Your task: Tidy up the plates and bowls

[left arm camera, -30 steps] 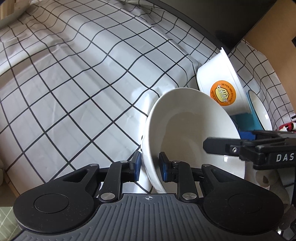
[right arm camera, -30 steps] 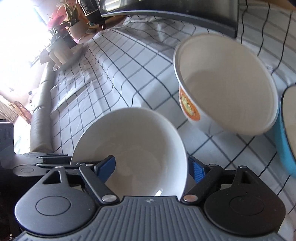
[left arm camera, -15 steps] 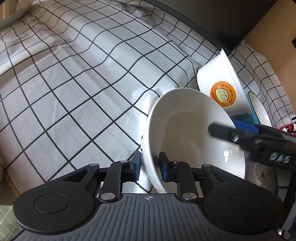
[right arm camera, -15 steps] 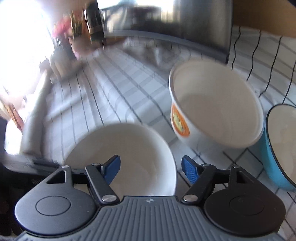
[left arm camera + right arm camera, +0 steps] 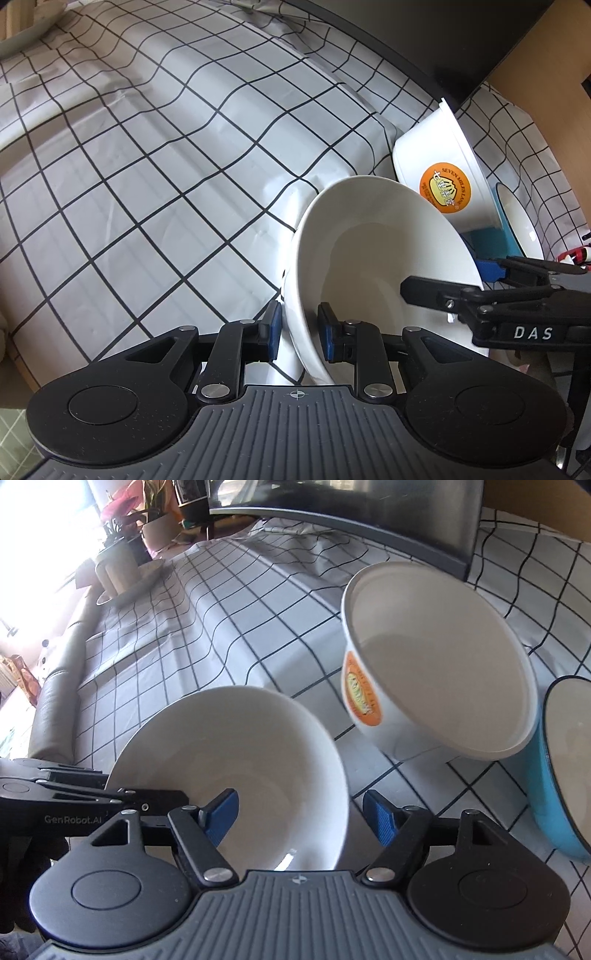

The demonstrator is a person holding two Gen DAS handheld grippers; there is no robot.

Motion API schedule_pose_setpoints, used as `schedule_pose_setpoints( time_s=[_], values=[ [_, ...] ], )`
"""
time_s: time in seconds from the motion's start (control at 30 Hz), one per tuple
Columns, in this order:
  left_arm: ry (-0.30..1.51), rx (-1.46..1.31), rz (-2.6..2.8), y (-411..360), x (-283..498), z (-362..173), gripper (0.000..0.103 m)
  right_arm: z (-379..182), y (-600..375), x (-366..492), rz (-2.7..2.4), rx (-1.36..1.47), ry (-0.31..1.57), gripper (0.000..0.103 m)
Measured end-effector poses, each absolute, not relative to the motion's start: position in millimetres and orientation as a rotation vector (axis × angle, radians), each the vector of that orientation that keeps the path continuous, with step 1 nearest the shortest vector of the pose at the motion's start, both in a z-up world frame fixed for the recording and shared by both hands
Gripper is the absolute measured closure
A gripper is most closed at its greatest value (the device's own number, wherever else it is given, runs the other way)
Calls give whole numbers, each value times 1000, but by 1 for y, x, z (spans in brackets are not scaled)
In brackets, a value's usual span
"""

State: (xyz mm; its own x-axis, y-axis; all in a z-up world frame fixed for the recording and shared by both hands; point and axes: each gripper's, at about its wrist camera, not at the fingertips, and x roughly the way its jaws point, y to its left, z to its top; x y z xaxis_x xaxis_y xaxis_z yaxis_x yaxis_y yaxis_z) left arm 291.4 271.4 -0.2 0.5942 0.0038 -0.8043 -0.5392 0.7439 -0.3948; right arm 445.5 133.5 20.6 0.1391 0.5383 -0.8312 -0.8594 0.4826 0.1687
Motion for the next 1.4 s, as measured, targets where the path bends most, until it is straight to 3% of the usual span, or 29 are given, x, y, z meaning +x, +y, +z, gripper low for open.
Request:
schedule_pose_setpoints(
  time_s=[0.03,0.1,0.17,0.67,1.07,1.4],
  values=[
    [889,-677,345,272,291,0,77,19,134,445,1036,-391,1001,30],
    [890,-680,346,272,292,0,77,15,135,447,1028,-381,1029,44],
    [894,-679,347,271,293,0,77,11,137,448,1023,-378,1073,51],
    [1041,-722,395,277,300,11,74,24,136,435,976,-243,1109,53],
    [1043,-604,324,265,291,82,77,82,111,413,954,-128,986,53],
    [1077,-456,37,202,348,118,77,116,13,412,736,-27,912,53]
  ],
)
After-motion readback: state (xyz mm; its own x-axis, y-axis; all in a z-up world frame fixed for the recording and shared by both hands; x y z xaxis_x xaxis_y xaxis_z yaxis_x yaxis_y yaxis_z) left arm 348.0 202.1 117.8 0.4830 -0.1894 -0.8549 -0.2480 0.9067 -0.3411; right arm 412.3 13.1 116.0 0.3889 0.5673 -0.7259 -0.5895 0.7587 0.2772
